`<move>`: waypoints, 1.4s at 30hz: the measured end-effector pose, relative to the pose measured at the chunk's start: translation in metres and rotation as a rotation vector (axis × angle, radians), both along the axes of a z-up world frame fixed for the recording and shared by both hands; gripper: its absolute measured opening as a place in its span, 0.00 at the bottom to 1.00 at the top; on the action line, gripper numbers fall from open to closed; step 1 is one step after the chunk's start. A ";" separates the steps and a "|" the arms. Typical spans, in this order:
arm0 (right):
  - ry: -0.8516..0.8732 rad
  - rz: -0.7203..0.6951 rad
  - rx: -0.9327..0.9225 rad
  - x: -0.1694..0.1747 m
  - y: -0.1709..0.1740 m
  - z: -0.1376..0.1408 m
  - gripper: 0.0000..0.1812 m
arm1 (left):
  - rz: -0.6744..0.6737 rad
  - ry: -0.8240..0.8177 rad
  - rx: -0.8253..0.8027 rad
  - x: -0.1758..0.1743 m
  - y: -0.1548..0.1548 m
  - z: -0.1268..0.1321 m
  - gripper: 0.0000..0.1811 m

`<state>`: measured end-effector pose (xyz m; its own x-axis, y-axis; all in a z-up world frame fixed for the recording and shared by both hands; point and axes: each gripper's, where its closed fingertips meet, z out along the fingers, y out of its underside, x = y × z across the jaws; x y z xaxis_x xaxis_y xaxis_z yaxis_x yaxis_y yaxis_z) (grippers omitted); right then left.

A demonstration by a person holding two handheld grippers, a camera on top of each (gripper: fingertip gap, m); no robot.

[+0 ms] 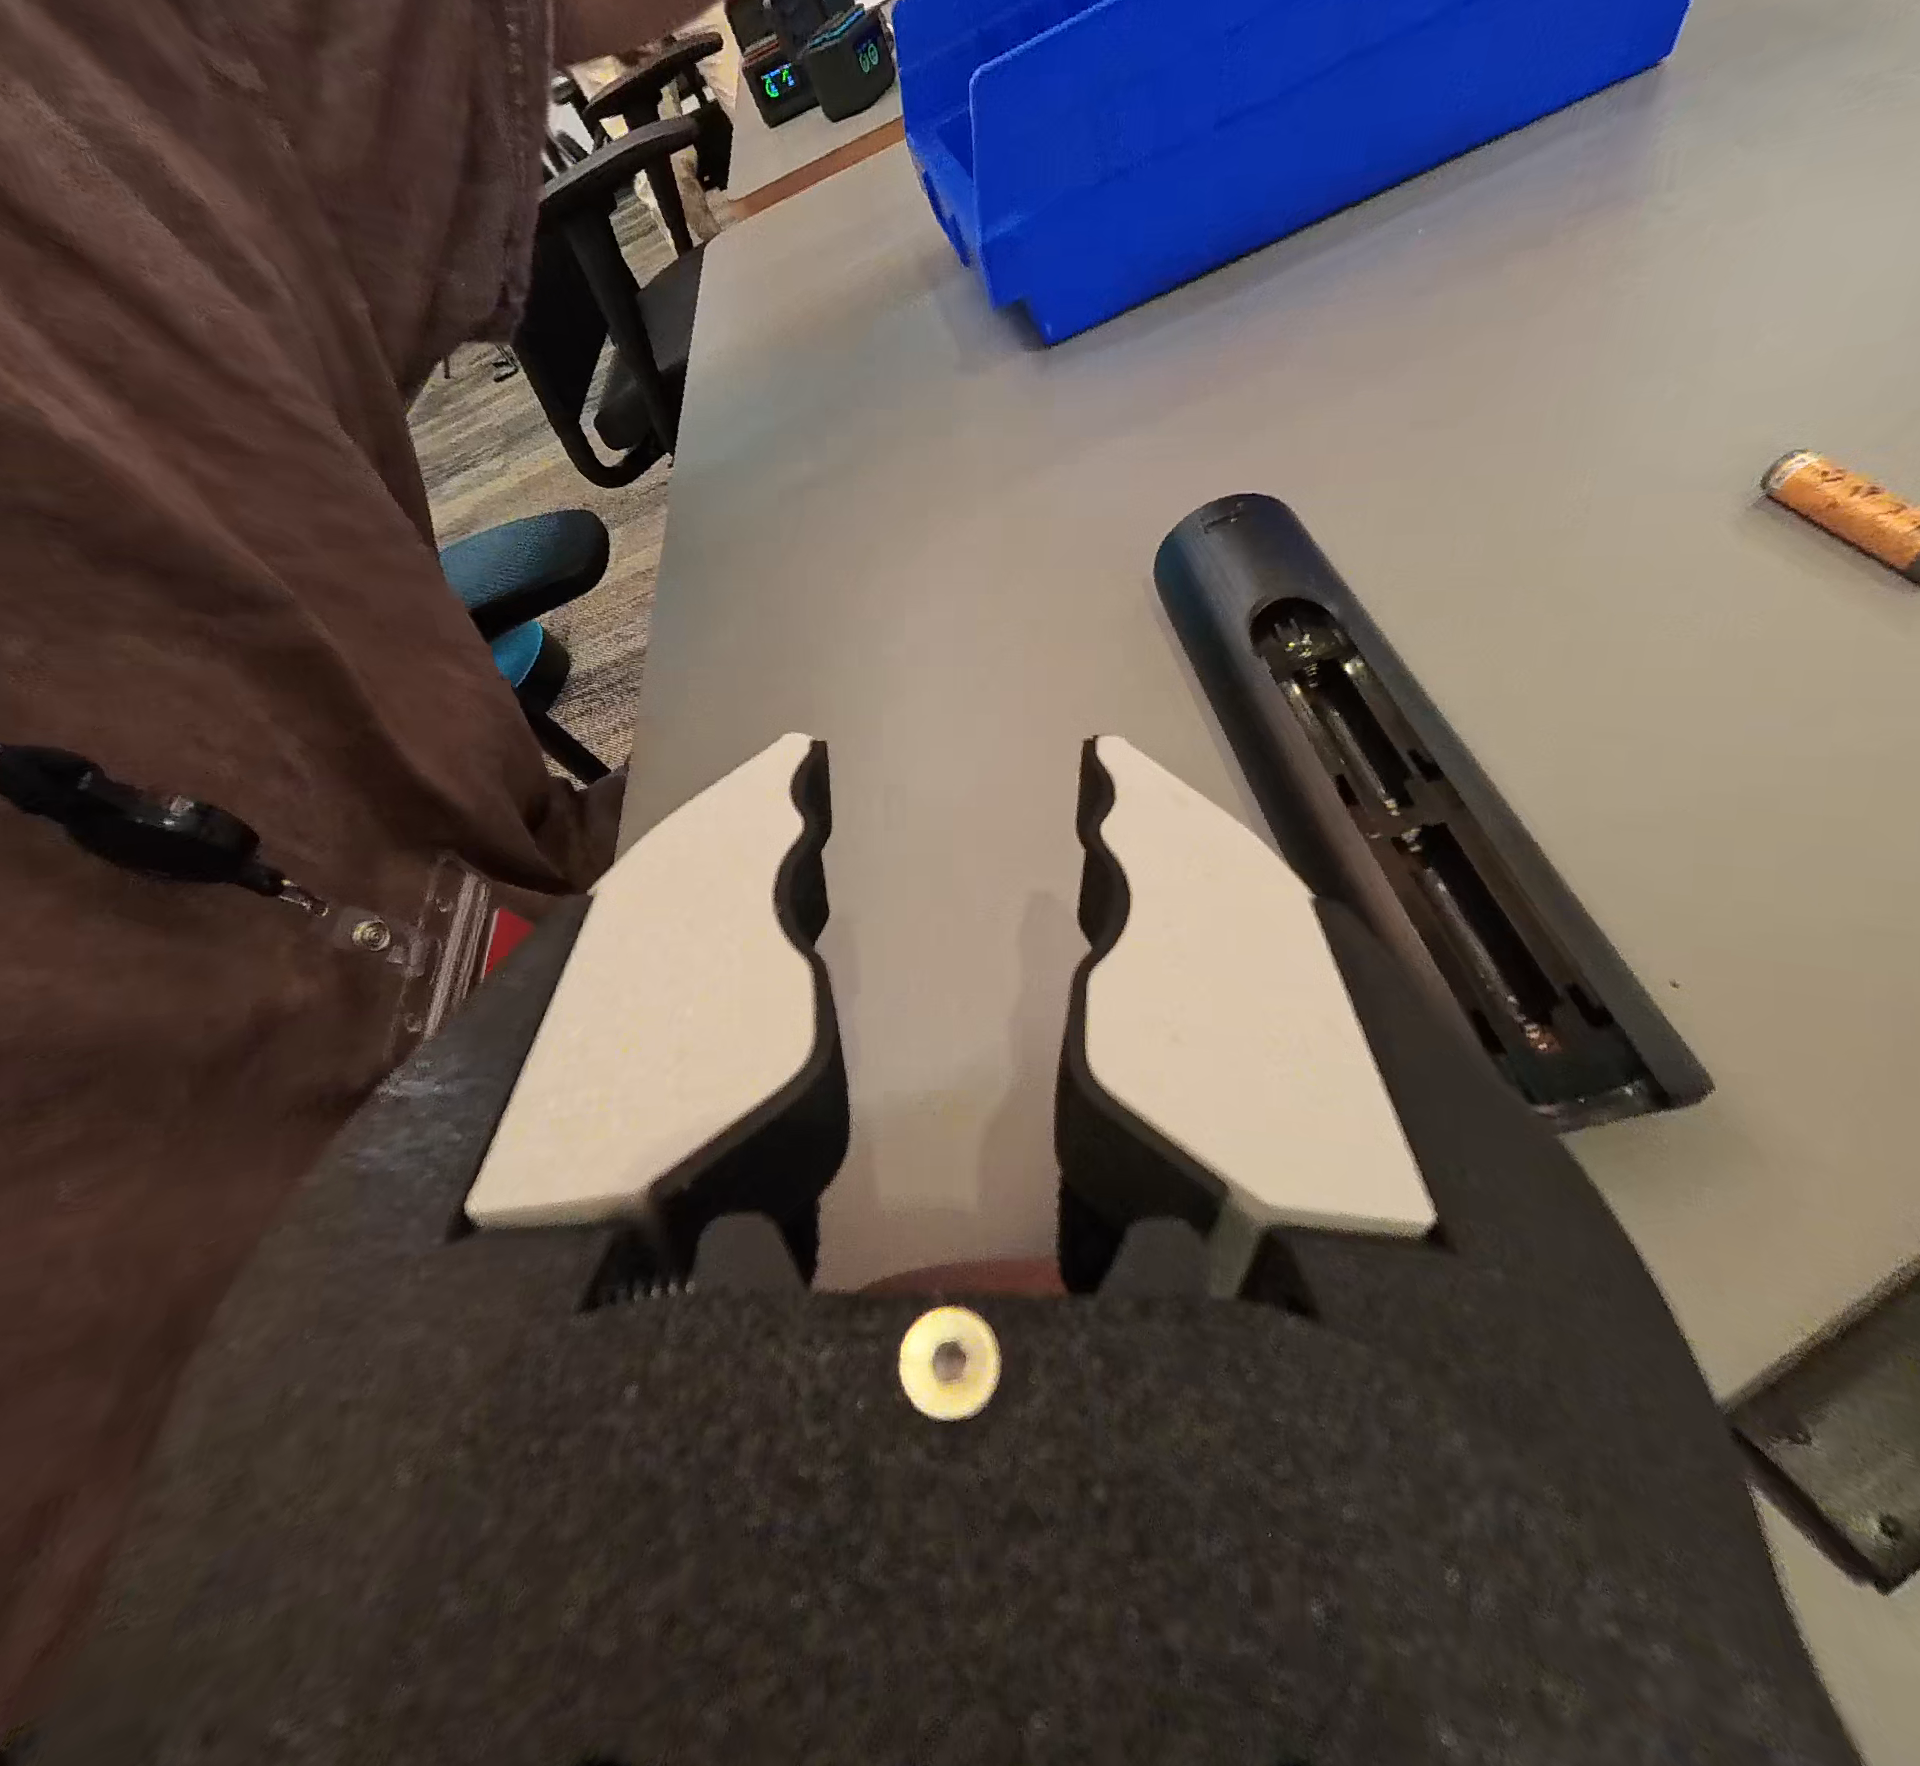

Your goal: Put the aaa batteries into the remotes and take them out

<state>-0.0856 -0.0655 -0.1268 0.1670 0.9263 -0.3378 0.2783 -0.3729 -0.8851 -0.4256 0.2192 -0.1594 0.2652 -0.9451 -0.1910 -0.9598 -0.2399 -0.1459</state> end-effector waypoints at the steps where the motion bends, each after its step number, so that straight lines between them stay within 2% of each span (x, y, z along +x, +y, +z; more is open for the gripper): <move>1: -0.003 -0.001 0.002 -0.001 0.000 0.000 0.25 | 0.004 0.010 -0.017 -0.003 0.004 -0.005 0.15; 5: -0.007 0.004 0.003 -0.005 0.000 -0.001 0.25 | 0.007 0.046 -0.064 -0.011 0.013 -0.019 0.15; 10: -0.018 0.000 -0.004 -0.005 0.004 -0.005 0.25 | -0.026 0.033 -0.098 -0.004 0.012 -0.029 0.13; 12: -0.021 -0.002 -0.005 -0.005 0.005 -0.005 0.25 | -0.032 0.028 -0.123 -0.001 0.010 -0.034 0.08; 18: -0.016 -0.008 0.010 -0.005 0.002 0.000 0.25 | 0.003 -0.004 -0.114 0.003 0.003 -0.028 0.06; 21: -0.010 -0.010 0.020 -0.005 0.001 0.003 0.25 | 0.021 -0.081 -0.049 0.009 -0.007 0.006 0.06; 24: 0.006 -0.010 0.025 -0.004 -0.001 0.006 0.25 | 0.010 -0.178 0.048 0.031 -0.020 0.064 0.06; 27: 0.013 -0.019 0.039 -0.002 -0.002 0.008 0.25 | -0.063 -0.254 0.113 0.084 -0.038 0.111 0.06; 29: 0.004 -0.028 0.049 0.000 -0.002 0.007 0.25 | -0.095 -0.314 0.092 0.138 -0.052 0.121 0.06; 31: -0.006 -0.031 0.060 0.003 -0.004 0.005 0.25 | -0.105 -0.350 0.028 0.195 -0.066 0.110 0.06; 33: -0.009 -0.039 0.065 0.007 -0.004 0.004 0.25 | -0.137 -0.309 -0.034 0.244 -0.077 0.079 0.06; 36: -0.010 -0.050 0.075 0.011 -0.004 0.004 0.25 | -0.165 -0.203 -0.076 0.295 -0.075 0.026 0.06; 38: -0.001 -0.052 0.072 0.012 -0.005 0.005 0.25 | -0.184 -0.185 -0.141 0.319 -0.075 0.004 0.06; 42: 0.001 -0.052 0.068 0.014 -0.008 0.004 0.25 | -0.209 -0.065 -0.131 0.331 -0.059 -0.022 0.06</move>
